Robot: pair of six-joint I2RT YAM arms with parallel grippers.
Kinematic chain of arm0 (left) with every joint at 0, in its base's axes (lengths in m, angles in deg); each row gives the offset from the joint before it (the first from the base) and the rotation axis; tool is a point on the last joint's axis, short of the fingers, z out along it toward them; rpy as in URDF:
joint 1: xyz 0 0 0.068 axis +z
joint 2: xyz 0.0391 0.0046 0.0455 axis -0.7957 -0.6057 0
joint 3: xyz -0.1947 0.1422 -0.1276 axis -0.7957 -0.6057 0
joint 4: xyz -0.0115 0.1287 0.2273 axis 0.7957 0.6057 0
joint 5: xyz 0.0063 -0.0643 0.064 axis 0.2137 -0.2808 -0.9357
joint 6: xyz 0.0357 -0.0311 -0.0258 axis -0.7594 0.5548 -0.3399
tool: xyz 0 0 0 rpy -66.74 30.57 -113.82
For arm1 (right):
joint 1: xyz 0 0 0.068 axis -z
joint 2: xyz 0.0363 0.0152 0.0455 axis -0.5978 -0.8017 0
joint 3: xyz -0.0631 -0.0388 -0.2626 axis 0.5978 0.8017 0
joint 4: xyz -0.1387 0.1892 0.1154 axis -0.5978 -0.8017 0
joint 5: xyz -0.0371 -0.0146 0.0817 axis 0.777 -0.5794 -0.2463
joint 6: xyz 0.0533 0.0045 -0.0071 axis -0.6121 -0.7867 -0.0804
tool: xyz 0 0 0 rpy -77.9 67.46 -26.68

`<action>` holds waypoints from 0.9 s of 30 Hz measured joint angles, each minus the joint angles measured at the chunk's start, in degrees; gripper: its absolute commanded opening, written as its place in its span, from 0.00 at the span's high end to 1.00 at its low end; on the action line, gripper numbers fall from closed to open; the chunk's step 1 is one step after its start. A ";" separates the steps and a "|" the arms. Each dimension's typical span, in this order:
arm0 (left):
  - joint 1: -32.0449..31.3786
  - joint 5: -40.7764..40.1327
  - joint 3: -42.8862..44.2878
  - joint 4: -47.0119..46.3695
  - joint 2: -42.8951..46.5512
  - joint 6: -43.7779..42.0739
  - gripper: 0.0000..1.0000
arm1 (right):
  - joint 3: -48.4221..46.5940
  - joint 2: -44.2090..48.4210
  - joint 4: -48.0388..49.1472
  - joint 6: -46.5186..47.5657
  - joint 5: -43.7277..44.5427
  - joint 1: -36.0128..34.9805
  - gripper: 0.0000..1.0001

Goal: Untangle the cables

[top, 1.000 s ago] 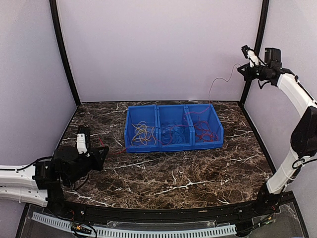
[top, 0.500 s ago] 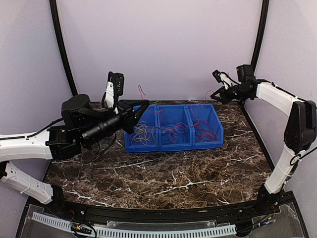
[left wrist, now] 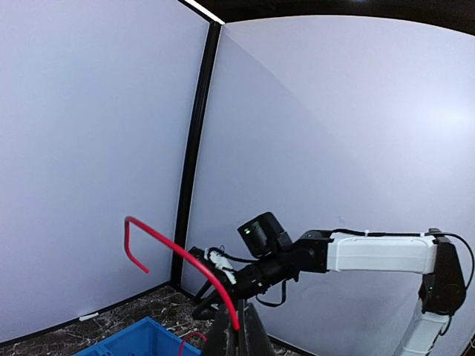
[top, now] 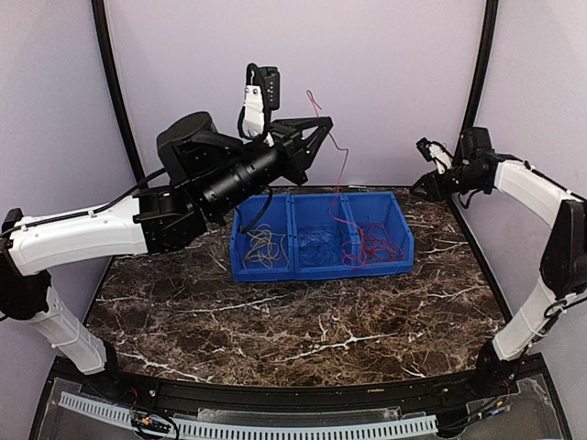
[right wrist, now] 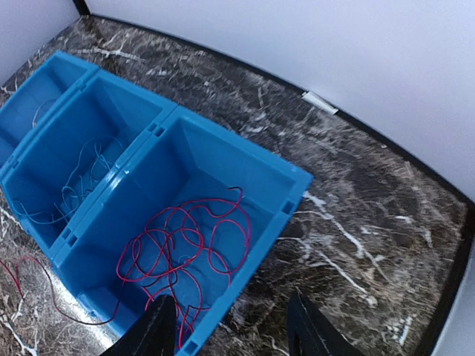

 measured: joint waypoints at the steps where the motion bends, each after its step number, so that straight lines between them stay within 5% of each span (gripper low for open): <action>1: 0.00 -0.24 0.96 0.04 -1.42 -0.02 1.00 | 0.98 2.80 -0.02 0.04 -0.11 1.18 0.47; 10: 1.79 1.99 16.02 3.32 -15.39 1.07 1.00 | 20.24 24.39 6.84 -2.75 -3.45 9.99 0.43; 16: 5.57 7.56 32.30 5.18 -26.05 4.68 1.00 | 27.23 25.14 8.81 -2.78 -4.15 14.40 0.43; 23: 13.05 16.48 62.27 6.27 -48.24 7.91 1.00 | 27.65 25.27 12.57 -3.23 -5.88 16.06 0.43; 27: 16.15 19.71 62.82 5.25 -52.00 10.12 1.00 | 28.26 25.42 13.53 -3.45 -7.34 16.22 0.43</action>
